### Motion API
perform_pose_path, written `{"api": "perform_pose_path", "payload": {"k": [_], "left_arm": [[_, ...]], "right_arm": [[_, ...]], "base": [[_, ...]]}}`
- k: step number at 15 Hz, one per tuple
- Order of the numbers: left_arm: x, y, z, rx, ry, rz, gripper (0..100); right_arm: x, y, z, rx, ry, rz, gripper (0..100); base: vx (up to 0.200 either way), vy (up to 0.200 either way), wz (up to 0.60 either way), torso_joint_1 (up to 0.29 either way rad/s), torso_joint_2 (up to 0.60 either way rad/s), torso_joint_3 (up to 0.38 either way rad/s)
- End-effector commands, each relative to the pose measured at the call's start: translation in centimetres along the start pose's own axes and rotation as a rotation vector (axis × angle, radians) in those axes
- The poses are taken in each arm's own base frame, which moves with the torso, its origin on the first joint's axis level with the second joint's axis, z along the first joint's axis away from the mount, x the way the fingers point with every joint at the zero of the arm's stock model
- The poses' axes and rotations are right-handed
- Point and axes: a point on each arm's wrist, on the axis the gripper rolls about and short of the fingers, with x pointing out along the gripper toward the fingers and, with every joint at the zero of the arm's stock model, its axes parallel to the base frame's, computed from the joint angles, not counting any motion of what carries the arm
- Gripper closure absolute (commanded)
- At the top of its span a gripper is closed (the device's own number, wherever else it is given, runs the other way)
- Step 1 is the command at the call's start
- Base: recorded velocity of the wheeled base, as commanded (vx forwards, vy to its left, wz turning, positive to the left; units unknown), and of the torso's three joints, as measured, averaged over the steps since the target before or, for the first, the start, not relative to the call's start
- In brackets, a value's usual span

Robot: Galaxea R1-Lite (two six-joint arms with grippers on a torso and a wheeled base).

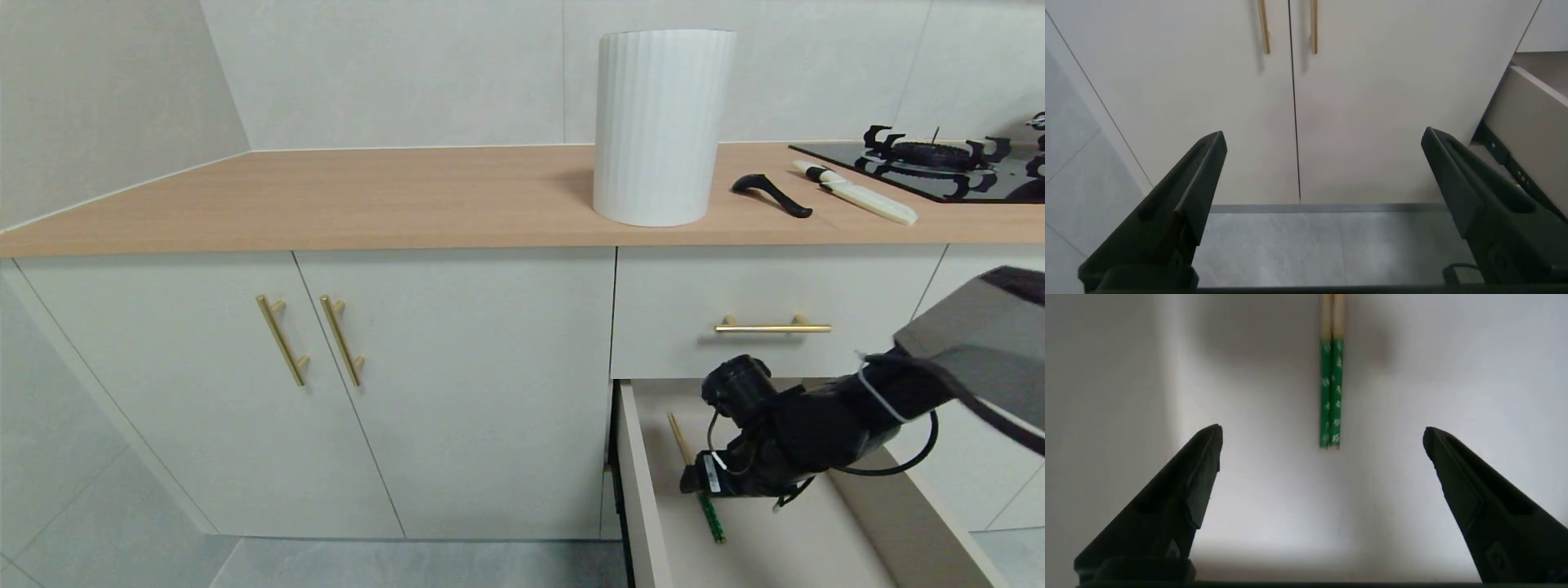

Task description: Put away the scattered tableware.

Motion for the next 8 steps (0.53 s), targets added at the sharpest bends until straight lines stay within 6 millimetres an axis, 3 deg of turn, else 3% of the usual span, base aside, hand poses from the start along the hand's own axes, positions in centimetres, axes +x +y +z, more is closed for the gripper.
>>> {"api": "perform_pose_path", "payload": {"k": [1, 5, 8], "left_arm": [[0.0, 0.0, 0.0, 0.000, 0.001, 0.001, 0], [0.0, 0.0, 0.0, 0.000, 0.001, 0.001, 0], [0.0, 0.0, 0.0, 0.000, 0.001, -0.002, 0]], "right_arm": [[-9.7, -1.2, 1.3, 0.026, -0.166, 0.073, 0], [-20.6, -3.8, 0.2, 0.022, -0.402, 0.151, 0], [-23.8, -5.1, -0.5, 0.016, -0.505, 0.155, 0]], "base": [[0.000, 0.000, 0.00, 0.000, 0.00, 0.000], [0.000, 0.000, 0.00, 0.000, 0.00, 0.000], [0.000, 0.000, 0.00, 0.000, 0.00, 0.000]]}}
